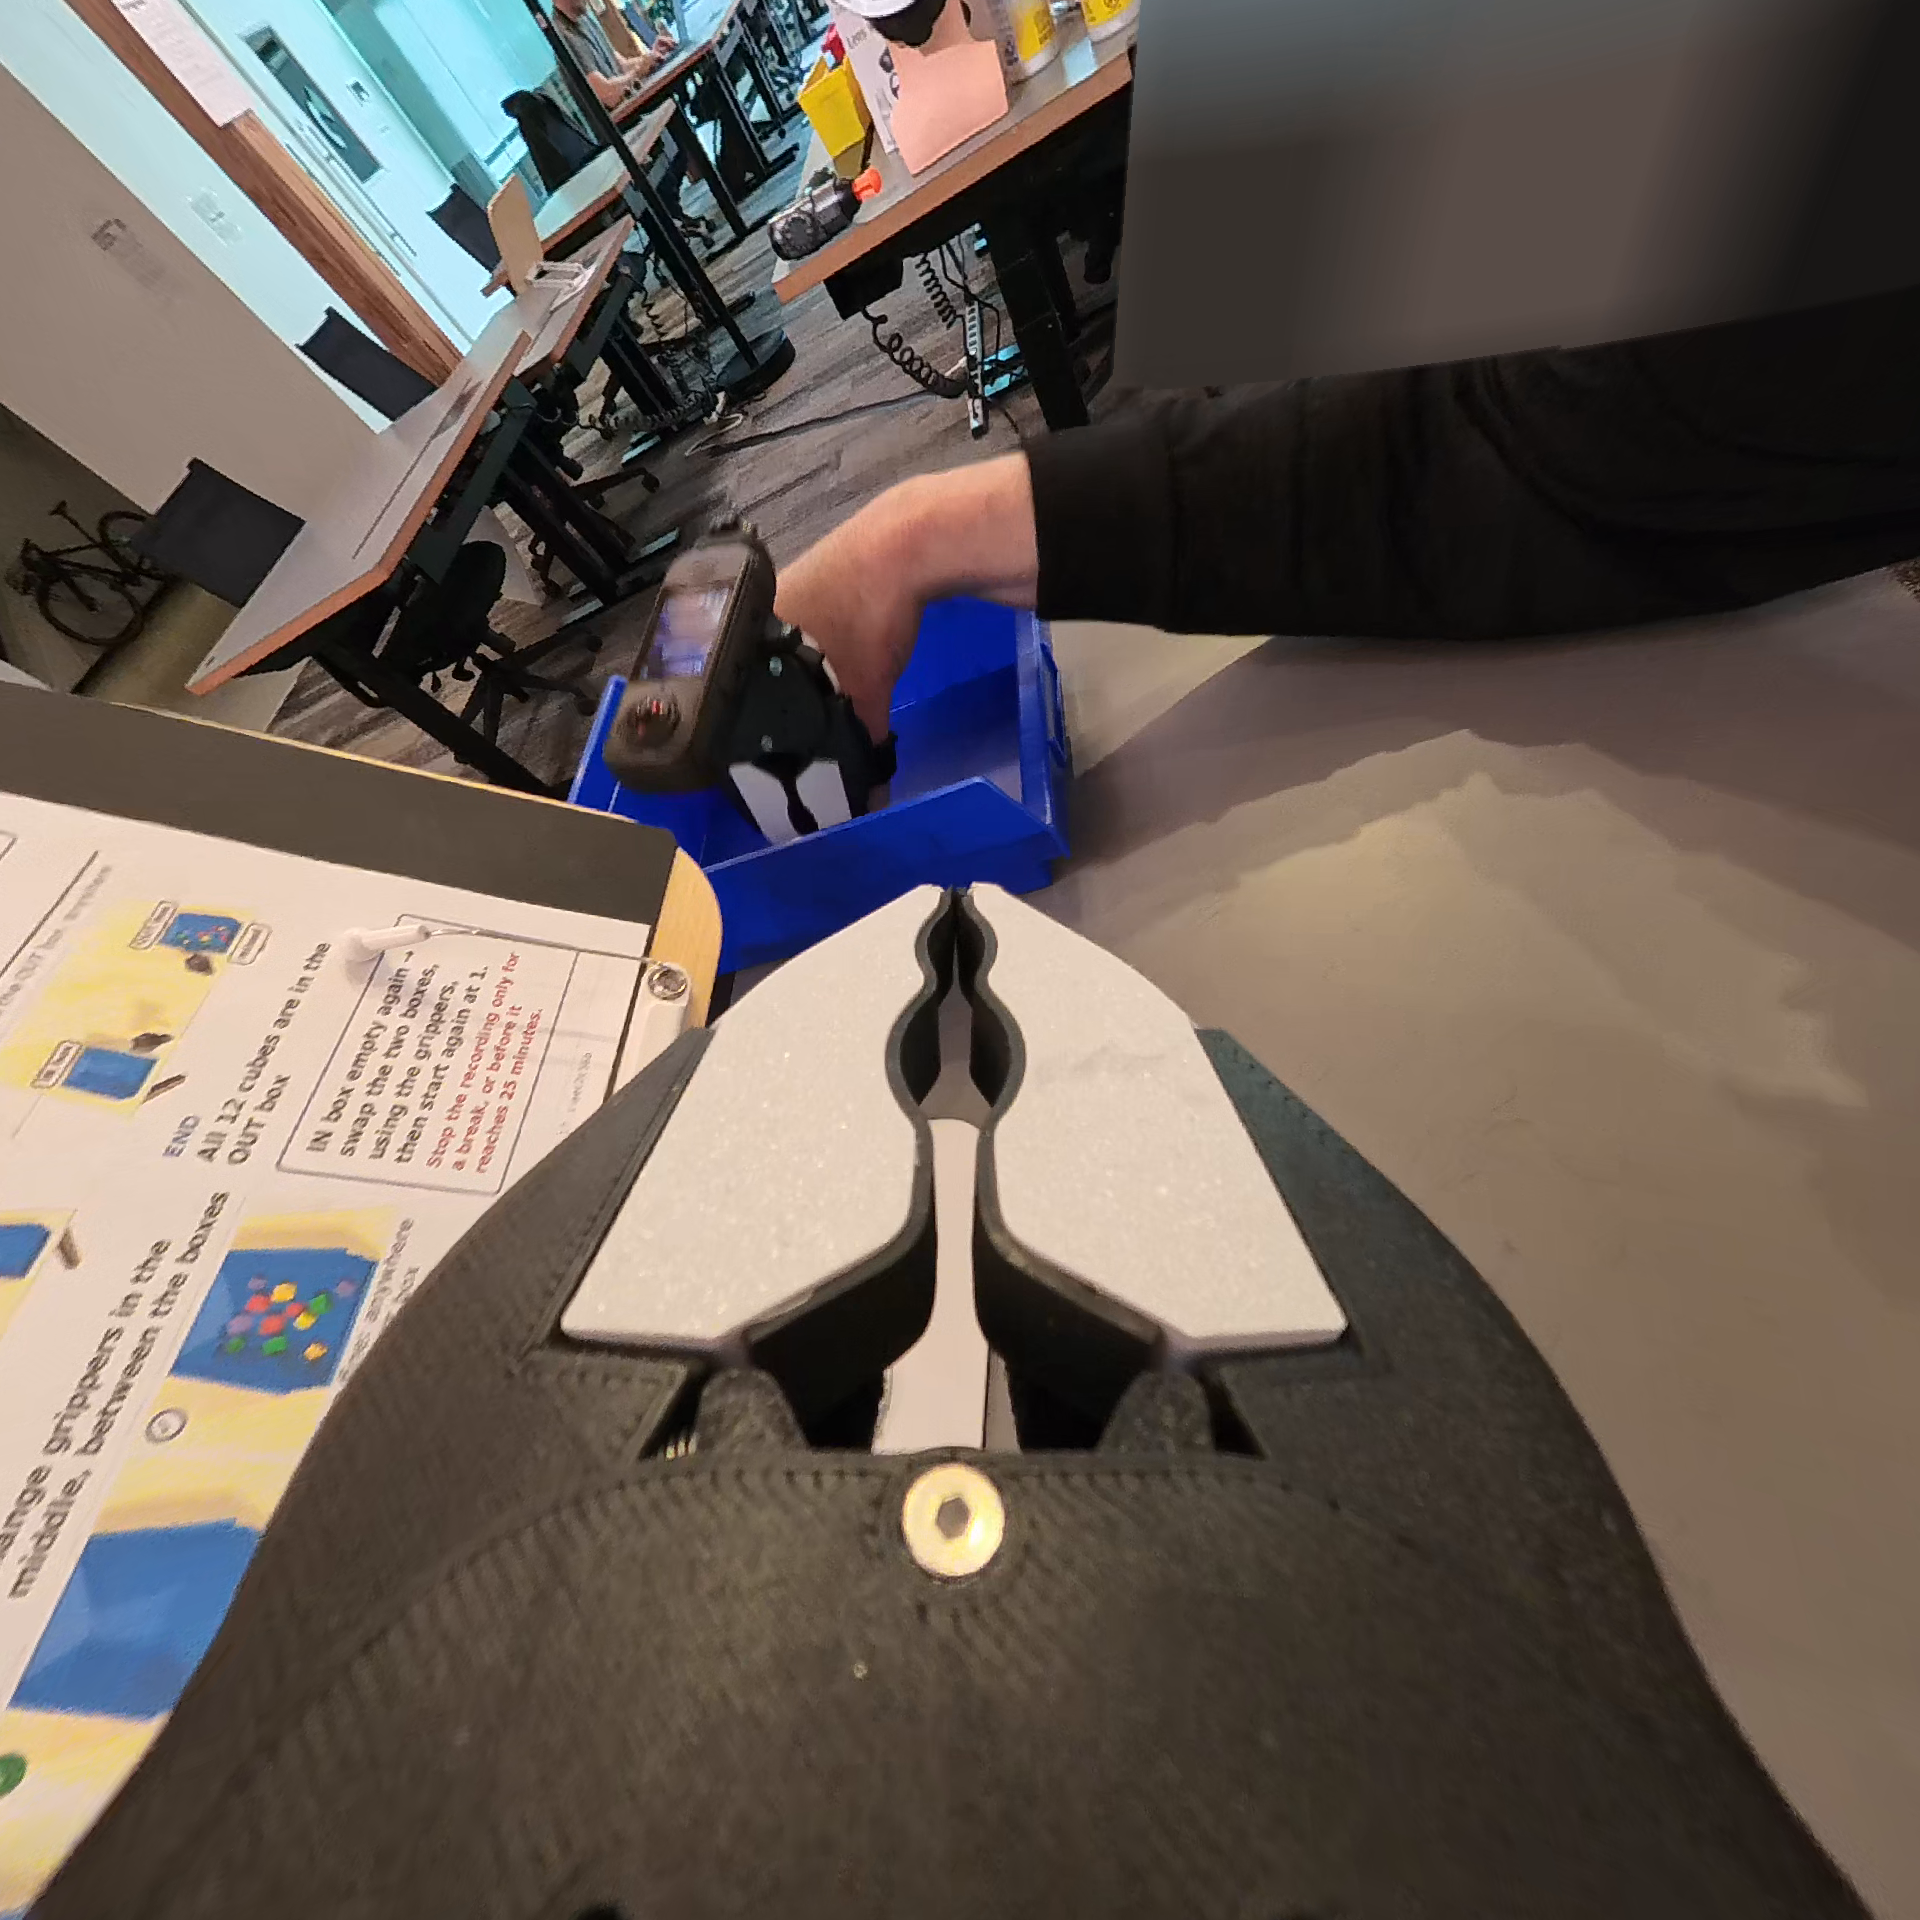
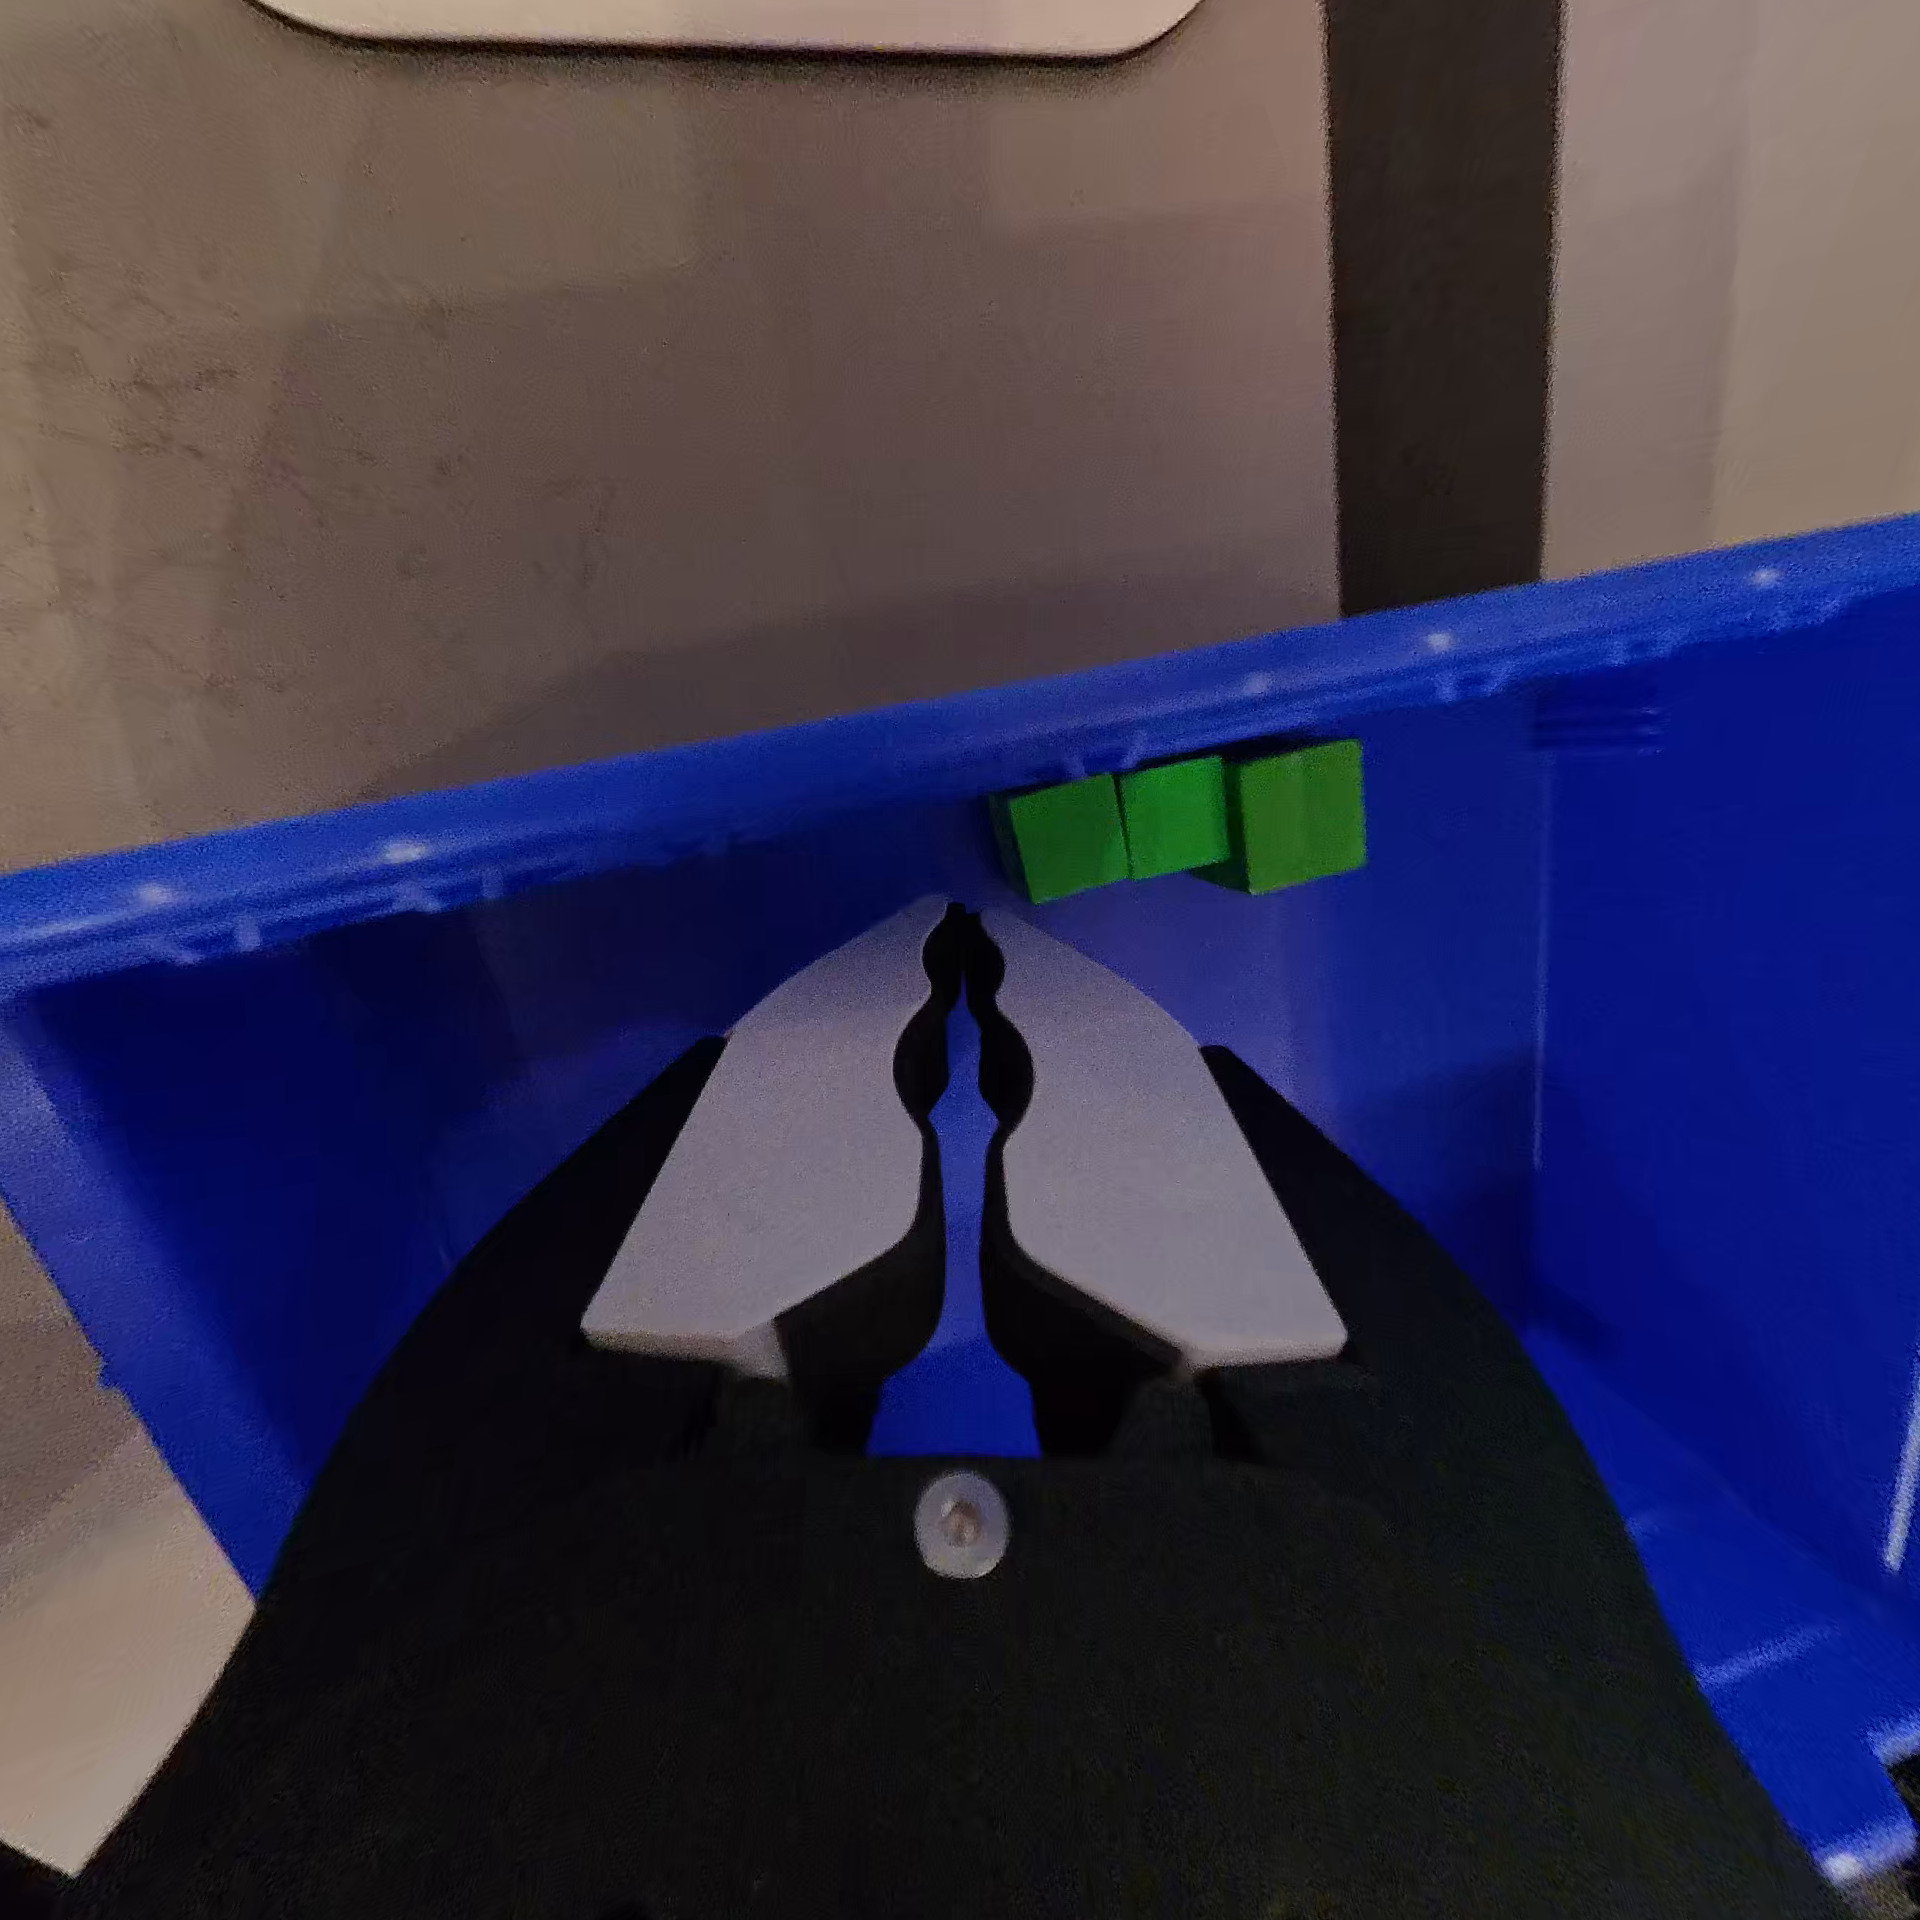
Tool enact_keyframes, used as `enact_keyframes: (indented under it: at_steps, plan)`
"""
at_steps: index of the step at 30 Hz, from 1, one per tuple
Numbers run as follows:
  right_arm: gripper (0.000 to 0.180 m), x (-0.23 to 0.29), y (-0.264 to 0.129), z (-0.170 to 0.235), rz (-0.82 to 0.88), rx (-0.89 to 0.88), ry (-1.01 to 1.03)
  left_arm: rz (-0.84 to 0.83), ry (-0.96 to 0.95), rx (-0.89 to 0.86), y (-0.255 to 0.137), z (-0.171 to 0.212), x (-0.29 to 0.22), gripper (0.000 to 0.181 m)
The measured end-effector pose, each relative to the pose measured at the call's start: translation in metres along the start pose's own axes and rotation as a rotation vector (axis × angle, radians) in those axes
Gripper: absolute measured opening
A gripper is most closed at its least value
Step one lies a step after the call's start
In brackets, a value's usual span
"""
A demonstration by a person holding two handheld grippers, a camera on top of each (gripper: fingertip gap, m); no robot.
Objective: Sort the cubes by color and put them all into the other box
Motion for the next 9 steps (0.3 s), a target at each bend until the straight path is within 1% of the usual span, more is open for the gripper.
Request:
enact_keyframes:
  at_steps: [1, 5, 9]
  plan:
    - [0.0, 0.0, -0.006, 0.0, 0.015, -0.011, 0.001, -0.006, -0.001, 0.002, -0.002, 0.0, 0.002, 0.0]
    - [0.0, 0.005, -0.038, -0.001, 0.084, -0.051, 0.004, -0.055, 0.003, 0.003, -0.016, -0.004, 0.012, 0.0]
    - [0.0, 0.016, -0.071, -0.005, 0.157, -0.092, -0.01, -0.124, 0.013, 0.009, -0.041, -0.008, 0.023, 0.0]
Point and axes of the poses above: each gripper's, where its closed fingertips meet, y out along the fingers, z out of its underside, x = y × z across the jaws, the point moved 4 cm from there along -y, back along the fingers, and after that the axes turned 12 degrees about -z, right-handed, at the moved point
